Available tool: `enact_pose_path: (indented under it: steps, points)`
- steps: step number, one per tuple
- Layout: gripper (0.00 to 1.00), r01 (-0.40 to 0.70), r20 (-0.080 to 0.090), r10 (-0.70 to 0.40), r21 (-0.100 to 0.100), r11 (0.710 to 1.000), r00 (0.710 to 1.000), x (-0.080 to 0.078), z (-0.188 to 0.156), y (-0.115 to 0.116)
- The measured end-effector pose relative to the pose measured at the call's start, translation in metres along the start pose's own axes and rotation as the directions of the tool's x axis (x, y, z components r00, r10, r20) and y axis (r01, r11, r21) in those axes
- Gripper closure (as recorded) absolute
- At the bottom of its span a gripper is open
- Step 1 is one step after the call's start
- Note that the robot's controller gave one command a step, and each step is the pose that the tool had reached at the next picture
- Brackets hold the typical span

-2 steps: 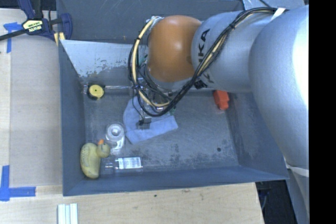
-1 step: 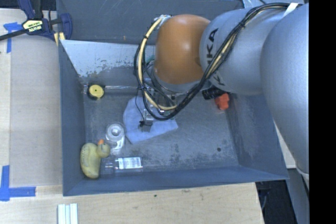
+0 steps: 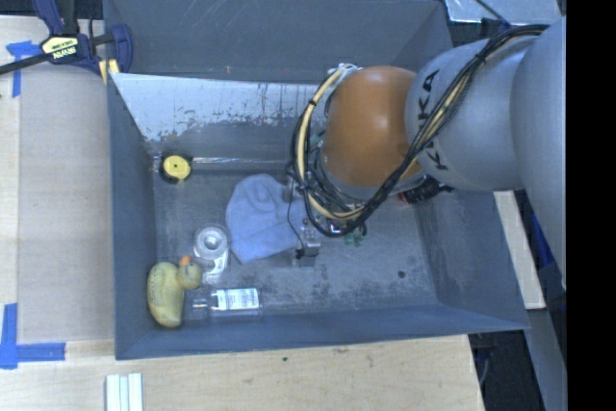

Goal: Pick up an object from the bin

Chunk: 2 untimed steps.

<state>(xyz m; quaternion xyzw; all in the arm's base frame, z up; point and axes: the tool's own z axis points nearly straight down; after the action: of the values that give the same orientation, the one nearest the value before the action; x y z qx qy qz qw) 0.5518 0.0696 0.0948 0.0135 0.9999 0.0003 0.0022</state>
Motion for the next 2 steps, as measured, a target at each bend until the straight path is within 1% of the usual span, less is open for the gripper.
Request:
enact_pose_path:
  steps: [1, 2]
  points:
    - [1.0, -0.018, 0.0, 0.018, -0.001, 1.0, 1.0, -0.023, -0.0018, 0.0259]
    - [0.0, -0.019, 0.0, 0.019, -0.001, 1.0, 1.0, -0.023, -0.0018, 0.0257]
